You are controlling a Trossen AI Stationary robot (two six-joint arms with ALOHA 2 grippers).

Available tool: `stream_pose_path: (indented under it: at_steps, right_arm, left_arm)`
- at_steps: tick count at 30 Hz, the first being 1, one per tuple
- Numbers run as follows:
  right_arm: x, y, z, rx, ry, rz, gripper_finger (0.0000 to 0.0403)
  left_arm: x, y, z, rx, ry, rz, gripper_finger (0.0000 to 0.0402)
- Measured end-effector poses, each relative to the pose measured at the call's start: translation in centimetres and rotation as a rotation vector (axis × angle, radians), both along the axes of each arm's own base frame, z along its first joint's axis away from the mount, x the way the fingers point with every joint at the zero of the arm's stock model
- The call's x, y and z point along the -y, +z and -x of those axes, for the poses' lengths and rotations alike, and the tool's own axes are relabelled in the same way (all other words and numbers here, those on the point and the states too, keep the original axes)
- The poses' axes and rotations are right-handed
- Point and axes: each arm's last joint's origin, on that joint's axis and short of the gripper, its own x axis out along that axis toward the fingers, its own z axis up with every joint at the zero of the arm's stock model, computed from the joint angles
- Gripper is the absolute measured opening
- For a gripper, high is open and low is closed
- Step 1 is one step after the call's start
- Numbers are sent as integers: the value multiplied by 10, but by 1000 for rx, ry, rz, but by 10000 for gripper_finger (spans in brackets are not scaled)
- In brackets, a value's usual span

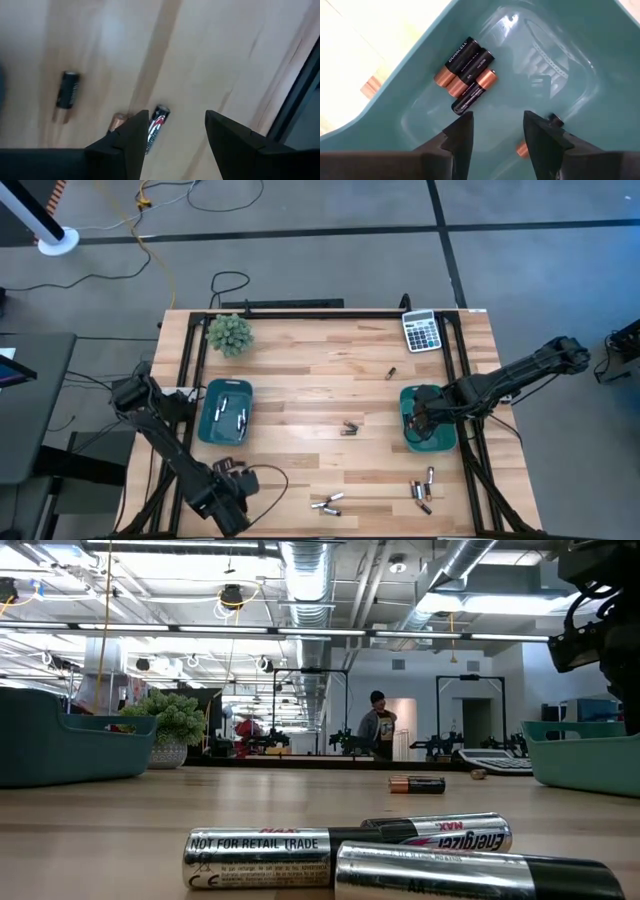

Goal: Sort batteries
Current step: Put the silver battery into the blue bin

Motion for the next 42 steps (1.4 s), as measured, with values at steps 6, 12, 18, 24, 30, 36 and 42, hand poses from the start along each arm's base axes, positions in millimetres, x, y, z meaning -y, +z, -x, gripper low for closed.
stream_pose_path:
  at_steps: [6, 12, 18, 24, 30, 36, 42]
  right_arm:
    - [0, 0, 0, 0, 0, 0, 184]
    - [0, 0, 0, 1, -16, -3, 182]
    - [0, 0, 0, 2, -27, -5, 182]
    - [0, 0, 0, 2, -36, -8, 182]
    - [0, 0, 0, 5, -37, -9, 182]
    - [0, 0, 0, 5, -37, -9, 182]
    - [0, 0, 0, 5, -35, -9, 182]
  left_arm:
    - [-2, -17, 12, -25, -71, -28, 190]
    - [-4, -28, 17, -42, -168, -41, 190]
    - [-5, -37, 17, -9, -240, -17, 190]
    - [-6, -50, 18, 21, -291, 8, 190]
    - [-9, -54, 21, 15, -294, -1, 190]
    - [-9, -54, 21, -1, -251, 15, 181]
    - [-8, -54, 22, -25, -192, 42, 158]
